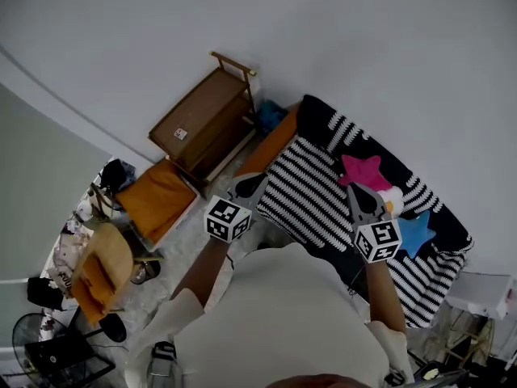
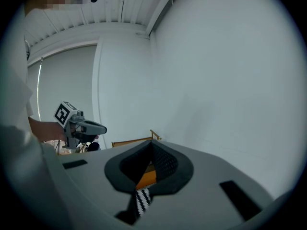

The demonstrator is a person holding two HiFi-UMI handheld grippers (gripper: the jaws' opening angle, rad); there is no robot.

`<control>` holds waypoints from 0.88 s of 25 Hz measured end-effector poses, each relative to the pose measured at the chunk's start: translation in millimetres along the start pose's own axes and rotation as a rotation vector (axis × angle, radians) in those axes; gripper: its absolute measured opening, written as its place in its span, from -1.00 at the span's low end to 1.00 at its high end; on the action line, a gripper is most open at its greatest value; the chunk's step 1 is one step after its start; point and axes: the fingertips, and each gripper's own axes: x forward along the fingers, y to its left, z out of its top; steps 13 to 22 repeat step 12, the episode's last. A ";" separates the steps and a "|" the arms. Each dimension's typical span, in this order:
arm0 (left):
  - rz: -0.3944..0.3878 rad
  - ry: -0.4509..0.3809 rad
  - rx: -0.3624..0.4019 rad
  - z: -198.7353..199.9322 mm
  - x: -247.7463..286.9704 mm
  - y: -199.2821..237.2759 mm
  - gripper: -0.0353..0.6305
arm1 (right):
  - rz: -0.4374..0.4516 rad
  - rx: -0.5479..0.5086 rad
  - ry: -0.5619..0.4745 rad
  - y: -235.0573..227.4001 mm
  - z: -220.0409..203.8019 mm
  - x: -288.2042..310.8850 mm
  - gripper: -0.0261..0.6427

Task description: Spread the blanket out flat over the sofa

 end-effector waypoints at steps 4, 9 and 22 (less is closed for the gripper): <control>-0.007 0.000 -0.005 0.3 1.2 -2.9 -0.83 | -0.002 -0.004 -0.004 -0.9 1.2 -3.8 -0.91; -0.010 -0.001 -0.001 -1.4 0.3 -6.1 -0.83 | -0.005 0.000 -0.008 -0.4 -0.9 -8.3 -0.91; -0.010 -0.003 -0.002 -2.6 -0.7 -9.1 -0.83 | -0.004 0.002 -0.007 0.8 -2.9 -11.6 -0.91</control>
